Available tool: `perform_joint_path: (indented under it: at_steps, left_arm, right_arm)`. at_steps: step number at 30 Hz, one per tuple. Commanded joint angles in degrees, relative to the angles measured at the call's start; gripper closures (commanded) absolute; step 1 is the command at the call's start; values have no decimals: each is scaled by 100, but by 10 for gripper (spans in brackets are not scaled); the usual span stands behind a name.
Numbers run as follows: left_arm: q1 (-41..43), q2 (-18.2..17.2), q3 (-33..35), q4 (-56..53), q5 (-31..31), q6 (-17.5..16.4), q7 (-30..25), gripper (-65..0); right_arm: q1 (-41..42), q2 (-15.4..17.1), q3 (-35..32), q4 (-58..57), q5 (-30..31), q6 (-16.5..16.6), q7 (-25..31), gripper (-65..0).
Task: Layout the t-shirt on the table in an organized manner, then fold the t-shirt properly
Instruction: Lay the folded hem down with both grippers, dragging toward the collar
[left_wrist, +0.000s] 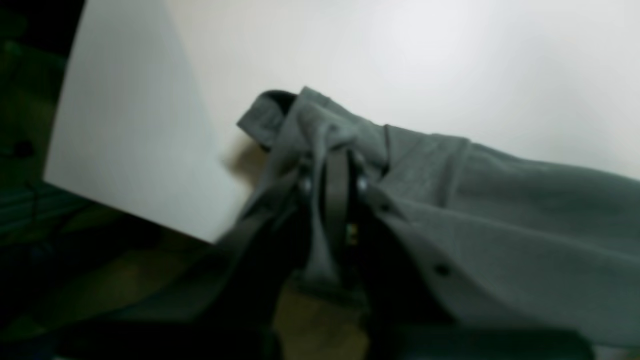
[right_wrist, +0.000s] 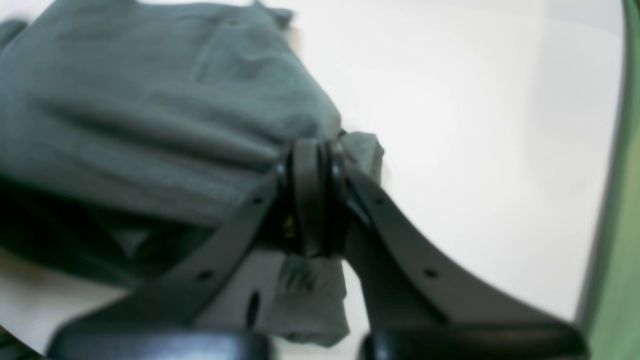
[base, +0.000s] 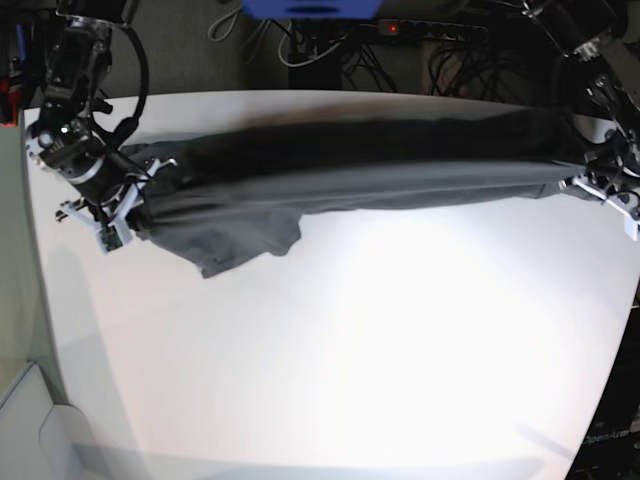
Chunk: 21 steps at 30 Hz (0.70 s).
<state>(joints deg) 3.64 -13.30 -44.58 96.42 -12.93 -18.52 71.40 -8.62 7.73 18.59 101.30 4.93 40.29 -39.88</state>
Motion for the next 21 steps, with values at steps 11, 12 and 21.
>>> perform_joint_path:
  at_steps: [11,12,21]
  left_arm:
    - [273,25,23,-205,75,19,-410,-1]
    - [273,33,23,-214,75,19,-410,-1]
    - [265,51,23,-741,75,19,-744,-1]
  right_arm:
    - [-136,49,-17,55,4,-29,89,0]
    - [-153,49,-17,55,4,-29,89,0]
    - [-399,41,-17,-59,4,-29,98,0]
